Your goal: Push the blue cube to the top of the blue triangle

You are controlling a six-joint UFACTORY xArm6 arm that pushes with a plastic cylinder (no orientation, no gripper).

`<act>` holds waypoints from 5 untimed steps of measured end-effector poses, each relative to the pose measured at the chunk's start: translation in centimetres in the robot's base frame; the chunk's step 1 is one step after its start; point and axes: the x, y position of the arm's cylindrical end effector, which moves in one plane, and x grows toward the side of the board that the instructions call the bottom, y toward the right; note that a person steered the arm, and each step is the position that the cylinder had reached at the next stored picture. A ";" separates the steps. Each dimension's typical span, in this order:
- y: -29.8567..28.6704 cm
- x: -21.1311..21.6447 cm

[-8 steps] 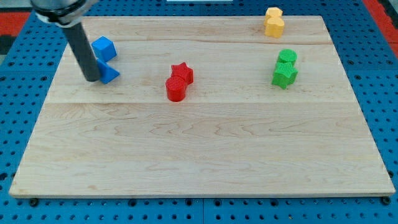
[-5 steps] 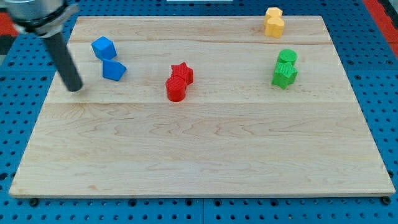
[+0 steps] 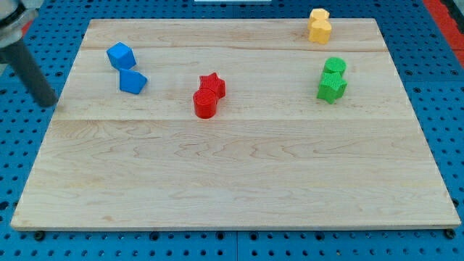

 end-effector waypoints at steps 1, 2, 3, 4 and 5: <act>3.7 -7.1; 6.9 -11.2; 8.9 -10.8; 10.3 -10.4; 10.7 -10.0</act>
